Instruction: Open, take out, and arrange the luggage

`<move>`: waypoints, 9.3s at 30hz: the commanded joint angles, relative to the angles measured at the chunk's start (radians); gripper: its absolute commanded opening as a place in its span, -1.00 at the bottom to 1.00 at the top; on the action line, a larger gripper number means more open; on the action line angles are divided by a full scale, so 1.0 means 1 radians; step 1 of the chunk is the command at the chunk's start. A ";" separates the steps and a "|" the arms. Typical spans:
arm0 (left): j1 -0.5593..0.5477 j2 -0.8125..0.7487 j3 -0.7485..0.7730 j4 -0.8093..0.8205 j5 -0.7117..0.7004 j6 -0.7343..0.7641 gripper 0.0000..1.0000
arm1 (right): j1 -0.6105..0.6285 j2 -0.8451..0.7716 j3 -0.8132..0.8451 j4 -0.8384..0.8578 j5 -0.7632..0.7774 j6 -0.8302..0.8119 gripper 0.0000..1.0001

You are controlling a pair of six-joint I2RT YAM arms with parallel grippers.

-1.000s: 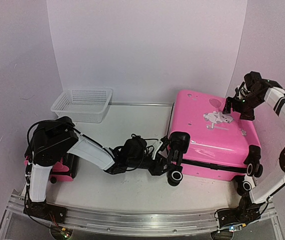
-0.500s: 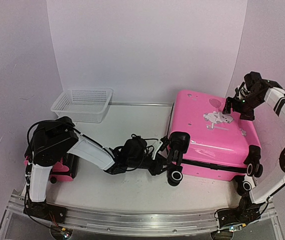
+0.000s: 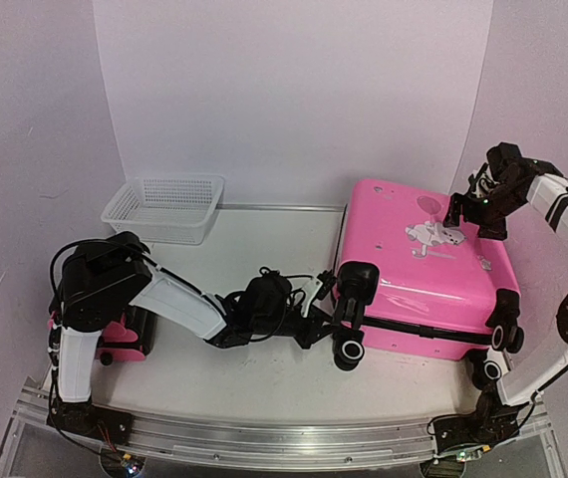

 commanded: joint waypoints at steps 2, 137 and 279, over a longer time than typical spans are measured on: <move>-0.004 -0.126 -0.029 0.109 -0.112 0.019 -1.00 | 0.005 0.000 -0.035 -0.054 -0.025 0.005 0.97; 0.120 -0.157 -0.104 0.011 -0.142 -0.061 -1.00 | 0.921 0.314 0.081 0.286 0.236 -1.737 0.71; 0.227 -0.075 0.356 -0.423 0.285 -0.375 0.87 | -0.140 0.176 -0.056 0.238 -0.529 0.157 0.97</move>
